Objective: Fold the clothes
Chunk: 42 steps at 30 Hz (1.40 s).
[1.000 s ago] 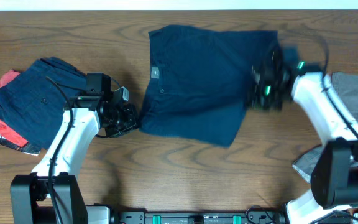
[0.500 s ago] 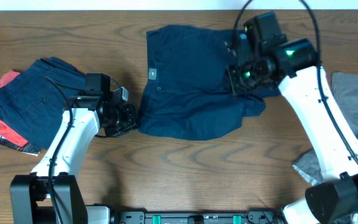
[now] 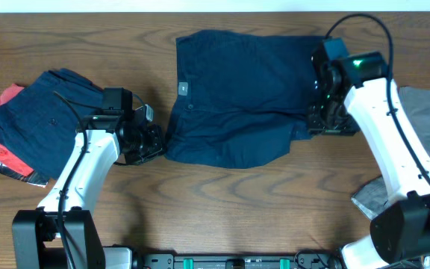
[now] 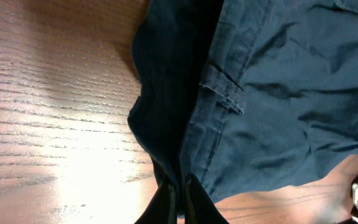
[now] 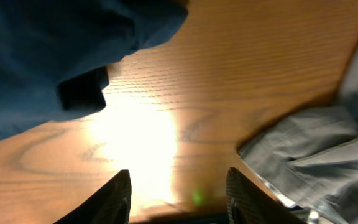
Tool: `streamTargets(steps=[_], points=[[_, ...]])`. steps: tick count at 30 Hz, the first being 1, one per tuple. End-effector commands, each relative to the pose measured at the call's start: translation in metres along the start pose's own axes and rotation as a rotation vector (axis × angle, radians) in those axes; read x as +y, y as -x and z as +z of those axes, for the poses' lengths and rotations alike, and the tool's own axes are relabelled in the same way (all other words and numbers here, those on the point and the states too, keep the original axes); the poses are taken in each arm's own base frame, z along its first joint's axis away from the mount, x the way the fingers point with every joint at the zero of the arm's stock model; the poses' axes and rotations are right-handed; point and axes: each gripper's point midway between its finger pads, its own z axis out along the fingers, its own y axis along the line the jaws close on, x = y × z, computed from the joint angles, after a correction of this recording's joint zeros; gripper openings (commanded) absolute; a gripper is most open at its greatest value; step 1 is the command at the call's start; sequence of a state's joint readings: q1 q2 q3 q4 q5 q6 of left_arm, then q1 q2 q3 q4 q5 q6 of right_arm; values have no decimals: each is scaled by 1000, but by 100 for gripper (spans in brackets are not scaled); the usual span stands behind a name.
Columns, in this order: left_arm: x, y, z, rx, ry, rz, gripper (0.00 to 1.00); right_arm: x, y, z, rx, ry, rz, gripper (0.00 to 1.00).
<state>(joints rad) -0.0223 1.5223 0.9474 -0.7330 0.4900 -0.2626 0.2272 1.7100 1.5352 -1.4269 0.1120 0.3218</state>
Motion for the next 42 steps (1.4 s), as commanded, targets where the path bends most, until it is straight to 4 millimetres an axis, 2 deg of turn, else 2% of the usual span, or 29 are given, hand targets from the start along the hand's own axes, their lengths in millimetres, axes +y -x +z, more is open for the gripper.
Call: streamTargets(steps=[1,3,7,9,12,19,27,30,31,34,38,40,42], points=[[2,1,-2,-10,11,-3,6,13,-12,27,54,71,22,49],[2,1,-2,-10,11,-3,6,21,-14,43,61,112,22,55],[2,1,-2,-9,11,-3,6,31,-18,77,58,152,65,58],[2,1,-2,-9,11,-3,6,34,-16,90,36,162,87,58],[2,1,-2,-10,11,-2,6,47,-7,104,-16,231,94,63],[2,1,-2,-10,11,-3,6,94,8,113,-113,472,61,66],[2,1,-2,-10,11,-3,6,117,-11,123,-105,482,9,63],[2,1,-2,-10,11,-3,6,117,-13,126,-106,458,11,53],[2,1,-2,-10,11,-3,6,116,-14,128,-105,451,13,46],[2,1,-2,-9,11,-3,6,113,-17,130,-94,436,16,1],[2,1,-2,-9,11,-3,6,93,-23,132,-63,354,67,1],[2,0,-2,-6,12,-5,6,76,-22,120,-52,307,97,1],[3,0,-2,-5,12,-5,6,55,-17,93,-64,254,135,1]])
